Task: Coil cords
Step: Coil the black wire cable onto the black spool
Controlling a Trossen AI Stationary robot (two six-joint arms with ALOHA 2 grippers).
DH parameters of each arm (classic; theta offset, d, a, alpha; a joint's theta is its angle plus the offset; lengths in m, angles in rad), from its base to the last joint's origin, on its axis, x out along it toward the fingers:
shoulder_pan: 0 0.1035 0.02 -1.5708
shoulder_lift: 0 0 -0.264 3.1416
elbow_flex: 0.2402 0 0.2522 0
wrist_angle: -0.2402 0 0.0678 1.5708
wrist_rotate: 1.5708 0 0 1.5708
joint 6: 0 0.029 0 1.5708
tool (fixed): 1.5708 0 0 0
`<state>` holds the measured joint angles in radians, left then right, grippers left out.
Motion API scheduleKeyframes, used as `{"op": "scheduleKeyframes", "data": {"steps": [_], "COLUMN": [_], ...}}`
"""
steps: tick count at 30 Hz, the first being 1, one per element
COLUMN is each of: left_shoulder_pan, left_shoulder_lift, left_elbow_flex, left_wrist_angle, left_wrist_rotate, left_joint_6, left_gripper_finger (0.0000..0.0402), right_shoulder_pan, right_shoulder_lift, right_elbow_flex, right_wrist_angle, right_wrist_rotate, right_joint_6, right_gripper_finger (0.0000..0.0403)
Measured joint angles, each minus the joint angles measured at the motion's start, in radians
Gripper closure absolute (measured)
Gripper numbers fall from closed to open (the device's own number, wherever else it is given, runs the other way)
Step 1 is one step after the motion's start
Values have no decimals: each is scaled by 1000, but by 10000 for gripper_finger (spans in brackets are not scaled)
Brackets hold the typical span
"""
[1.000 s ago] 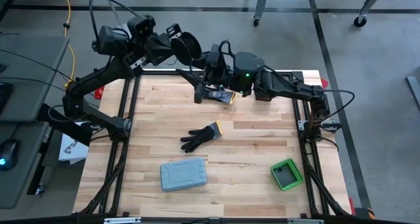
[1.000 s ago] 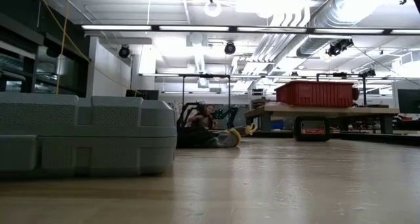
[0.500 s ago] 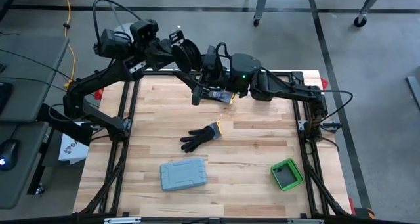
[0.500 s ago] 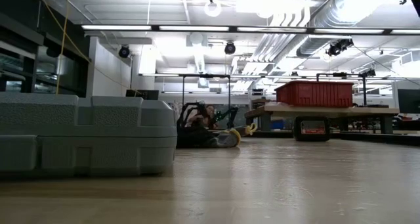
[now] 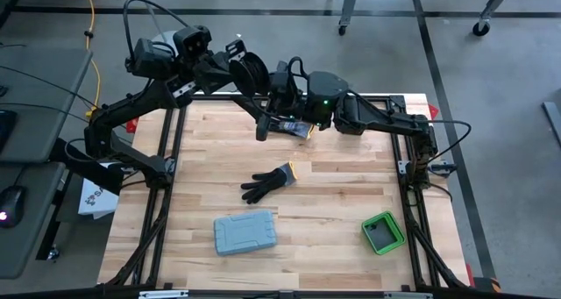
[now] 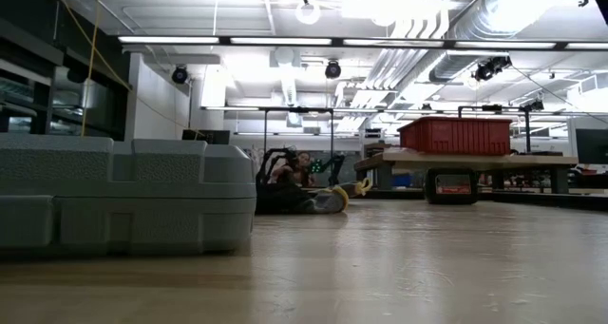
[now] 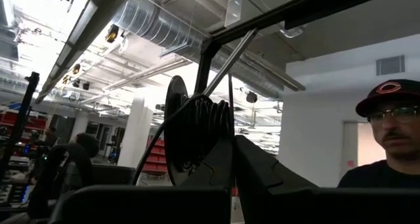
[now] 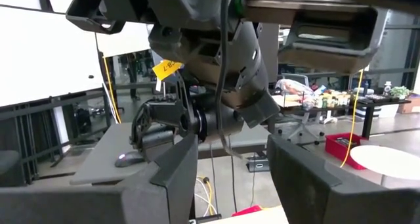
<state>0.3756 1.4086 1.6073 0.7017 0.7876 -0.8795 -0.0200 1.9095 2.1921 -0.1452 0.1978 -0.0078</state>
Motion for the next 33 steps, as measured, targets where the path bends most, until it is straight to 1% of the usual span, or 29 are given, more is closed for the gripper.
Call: {"op": "scheduleKeyframes", "data": {"steps": [4, 10, 20, 29, 33], "left_shoulder_pan": [0, -4, -4, -4, -4], "left_shoulder_lift": [0, 0, 2, 5, 5], "left_elbow_flex": [0, 0, 0, 0, 0], "left_wrist_angle": [0, -1, 0, -1, -1], "left_wrist_rotate": [-3, -12, -13, -14, -14], "left_joint_6": [17, 18, 19, 19, 19], "left_gripper_finger": [400, 400, 400, 400, 400], "right_shoulder_pan": [0, 1, 1, 1, 1], "right_shoulder_lift": [2, 9, 10, 10, 10], "right_elbow_flex": [0, 0, 0, 0, 0], "right_wrist_angle": [1, 0, 0, 0, 0], "right_wrist_rotate": [0, -12, -15, -15, -16], "right_joint_6": [0, 7, 3, 0, -18], "right_gripper_finger": [230, 265, 300, 308, 318]}}
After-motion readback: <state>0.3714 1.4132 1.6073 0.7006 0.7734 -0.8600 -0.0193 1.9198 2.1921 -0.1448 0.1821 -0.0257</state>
